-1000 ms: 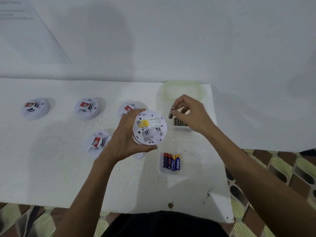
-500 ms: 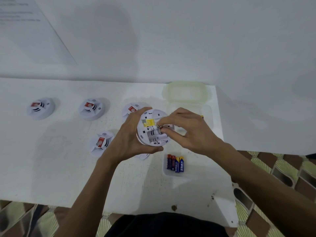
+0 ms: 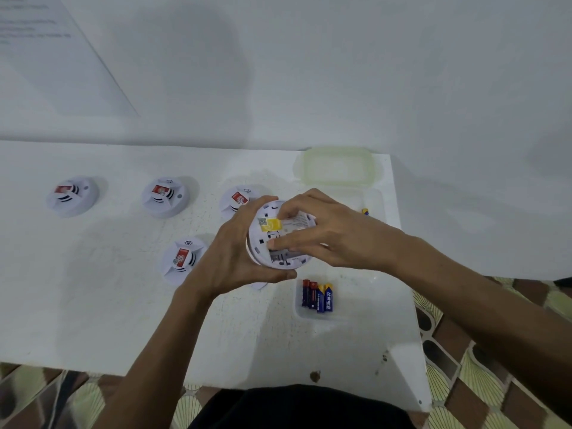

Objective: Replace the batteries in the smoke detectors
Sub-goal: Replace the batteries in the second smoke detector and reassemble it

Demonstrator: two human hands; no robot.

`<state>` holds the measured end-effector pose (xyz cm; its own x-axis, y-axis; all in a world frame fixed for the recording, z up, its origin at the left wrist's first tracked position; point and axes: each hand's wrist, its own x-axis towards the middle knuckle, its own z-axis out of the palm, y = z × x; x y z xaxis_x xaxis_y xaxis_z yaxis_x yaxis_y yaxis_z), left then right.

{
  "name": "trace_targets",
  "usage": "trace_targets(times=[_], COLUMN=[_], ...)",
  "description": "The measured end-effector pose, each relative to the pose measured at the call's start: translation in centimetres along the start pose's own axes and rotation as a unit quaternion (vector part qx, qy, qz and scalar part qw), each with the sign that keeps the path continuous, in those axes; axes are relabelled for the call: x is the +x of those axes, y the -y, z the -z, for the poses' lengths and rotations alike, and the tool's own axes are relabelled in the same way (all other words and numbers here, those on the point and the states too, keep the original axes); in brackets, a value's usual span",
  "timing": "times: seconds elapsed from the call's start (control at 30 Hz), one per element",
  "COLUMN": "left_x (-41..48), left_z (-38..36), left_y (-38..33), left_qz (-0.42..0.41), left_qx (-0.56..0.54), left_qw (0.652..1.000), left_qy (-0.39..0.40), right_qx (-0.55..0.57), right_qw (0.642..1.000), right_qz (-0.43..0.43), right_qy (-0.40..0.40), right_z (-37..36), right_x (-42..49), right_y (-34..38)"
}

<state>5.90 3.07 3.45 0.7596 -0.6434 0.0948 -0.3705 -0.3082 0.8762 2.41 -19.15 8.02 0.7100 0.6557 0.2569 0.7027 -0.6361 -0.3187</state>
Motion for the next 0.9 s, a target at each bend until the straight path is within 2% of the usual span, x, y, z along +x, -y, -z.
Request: trace_targets(times=[0.13, 0.2, 0.27, 0.33, 0.4, 0.43, 0.5, 0.57, 0.63, 0.77, 0.9], left_x=[0.5, 0.8, 1.1, 1.0, 1.0, 0.9, 0.8, 0.7, 0.6, 0.5, 0.4], left_z=[0.2, 0.3, 0.3, 0.3, 0.3, 0.4, 0.5, 0.5, 0.5, 0.5, 0.5], left_y=[-0.7, -1.1, -0.3, 0.5, 0.9, 0.9, 0.8, 0.7, 0.7, 0.8, 1.1], left_qz=[0.002, -0.011, -0.025, -0.031, -0.028, -0.021, -0.012, -0.01, -0.007, -0.002, 0.006], left_qx=[0.031, 0.048, 0.07, 0.069, 0.07, 0.074, 0.081, 0.089, 0.091, 0.098, 0.097], left_qw=[0.999, 0.998, 0.996, 0.995, 0.994, 0.995, 0.995, 0.994, 0.994, 0.994, 0.994], left_qy=[-0.012, -0.036, -0.056, -0.07, -0.073, -0.068, -0.06, -0.056, -0.054, -0.053, -0.05], right_qx=[-0.021, 0.038, 0.139, 0.221, 0.216, 0.193, 0.14, 0.079, 0.012, -0.055, -0.028], right_qw=[1.0, 0.999, 0.983, 0.947, 0.922, 0.918, 0.916, 0.906, 0.892, 0.887, 0.894], right_qz=[0.014, -0.01, -0.066, -0.159, -0.259, -0.301, -0.371, -0.414, -0.439, -0.428, -0.419], right_qy=[0.001, -0.029, -0.099, -0.17, -0.192, -0.171, -0.066, 0.045, 0.11, 0.162, 0.159], right_z=[-0.2, -0.4, -0.5, -0.5, -0.7, -0.9, -1.6, -2.6, -3.5, -4.7, -4.9], right_x=[0.2, 0.1, -0.1, -0.4, -0.8, -1.0, -1.4, -1.4, -1.1, -0.6, -0.5], right_y=[-0.6, -0.7, -0.7, -1.2, -2.8, -3.9, -5.7, -7.0, -7.9, -9.4, -9.8])
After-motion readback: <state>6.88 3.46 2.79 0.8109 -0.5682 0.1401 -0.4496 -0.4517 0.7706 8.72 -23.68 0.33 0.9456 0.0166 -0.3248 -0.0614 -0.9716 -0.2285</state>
